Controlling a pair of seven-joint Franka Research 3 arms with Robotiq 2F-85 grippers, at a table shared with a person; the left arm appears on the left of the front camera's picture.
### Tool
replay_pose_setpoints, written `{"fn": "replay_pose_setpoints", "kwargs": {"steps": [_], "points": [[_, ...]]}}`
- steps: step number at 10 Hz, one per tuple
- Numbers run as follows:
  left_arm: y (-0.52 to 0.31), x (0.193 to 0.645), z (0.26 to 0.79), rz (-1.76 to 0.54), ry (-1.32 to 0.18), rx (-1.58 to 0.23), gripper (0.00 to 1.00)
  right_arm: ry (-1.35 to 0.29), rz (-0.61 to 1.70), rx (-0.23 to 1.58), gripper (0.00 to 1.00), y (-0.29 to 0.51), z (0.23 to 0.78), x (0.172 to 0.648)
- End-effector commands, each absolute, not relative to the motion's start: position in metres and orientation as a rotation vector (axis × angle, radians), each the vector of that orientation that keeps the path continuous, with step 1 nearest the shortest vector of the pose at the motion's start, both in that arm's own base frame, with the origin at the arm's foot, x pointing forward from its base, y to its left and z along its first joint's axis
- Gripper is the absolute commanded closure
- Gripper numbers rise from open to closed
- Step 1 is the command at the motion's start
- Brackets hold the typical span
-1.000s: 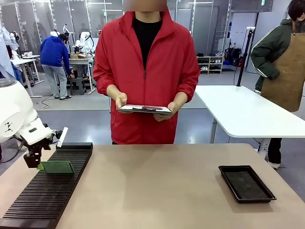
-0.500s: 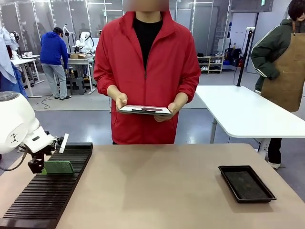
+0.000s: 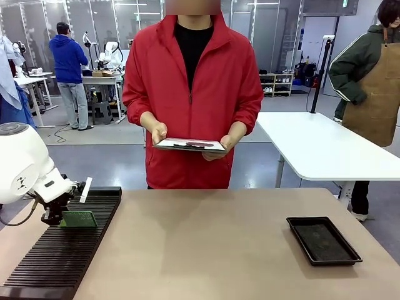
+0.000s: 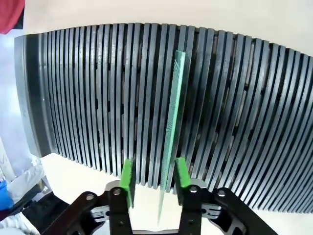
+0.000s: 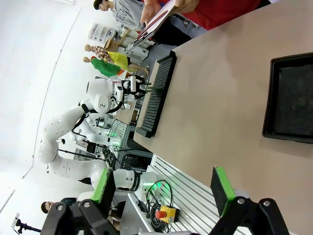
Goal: Inspect the PCB.
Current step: Pick up the Blank PCB and present it to the human.
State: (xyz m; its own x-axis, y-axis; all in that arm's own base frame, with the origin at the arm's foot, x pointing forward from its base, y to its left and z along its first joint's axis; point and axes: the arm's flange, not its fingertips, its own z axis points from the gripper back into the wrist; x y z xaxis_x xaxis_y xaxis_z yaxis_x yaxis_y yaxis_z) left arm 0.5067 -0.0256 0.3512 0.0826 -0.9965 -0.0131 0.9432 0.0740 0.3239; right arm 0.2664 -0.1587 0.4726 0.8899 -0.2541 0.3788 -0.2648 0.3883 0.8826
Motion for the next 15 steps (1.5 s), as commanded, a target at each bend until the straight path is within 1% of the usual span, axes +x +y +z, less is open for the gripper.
{"fn": "replay_pose_setpoints", "kwargs": {"steps": [1, 4, 7, 8, 10, 11, 12, 13, 14, 15], "points": [[-0.022, 0.503, 0.351, -1.495, -0.213, 0.242, 1.0, -0.526, 0.024, 1.194, 0.0, -0.16, 0.474, 0.268], [-0.022, 0.495, 0.353, -1.475, -0.198, 0.243, 1.0, -0.526, 0.024, 1.194, 0.0, -0.16, 0.474, 0.268], [-0.023, 0.49, 0.367, -1.468, -0.22, 0.219, 1.0, -0.526, 0.024, 1.194, 0.0, -0.16, 0.474, 0.268], [-0.021, 0.484, 0.377, -1.429, -0.204, 0.214, 1.0, -0.526, 0.024, 1.194, 0.0, -0.16, 0.474, 0.268], [-0.01, 0.473, 0.411, -1.307, -0.195, 0.13, 1.0, -0.526, 0.024, 1.194, 0.0, -0.16, 0.474, 0.268], [0.001, 0.464, 0.434, -1.302, -0.263, 0.02, 1.0, -0.526, 0.024, 1.194, 0.0, -0.16, 0.474, 0.268], [0.009, 0.465, 0.448, -1.255, -0.277, -0.079, 1.0, -0.526, 0.024, 1.194, 0.0, -0.16, 0.474, 0.268], [0.015, 0.469, 0.456, -1.152, -0.332, -0.197, 1.0, -0.526, 0.024, 1.194, 0.0, -0.16, 0.474, 0.268], [0.017, 0.477, 0.456, -1.029, -0.335, -0.354, 1.0, -0.526, 0.024, 1.194, 0.0, -0.16, 0.474, 0.268], [0.019, 0.485, 0.449, -0.956, -0.342, -0.528, 1.0, -0.526, 0.024, 1.194, 0.0, -0.16, 0.474, 0.268]]}}
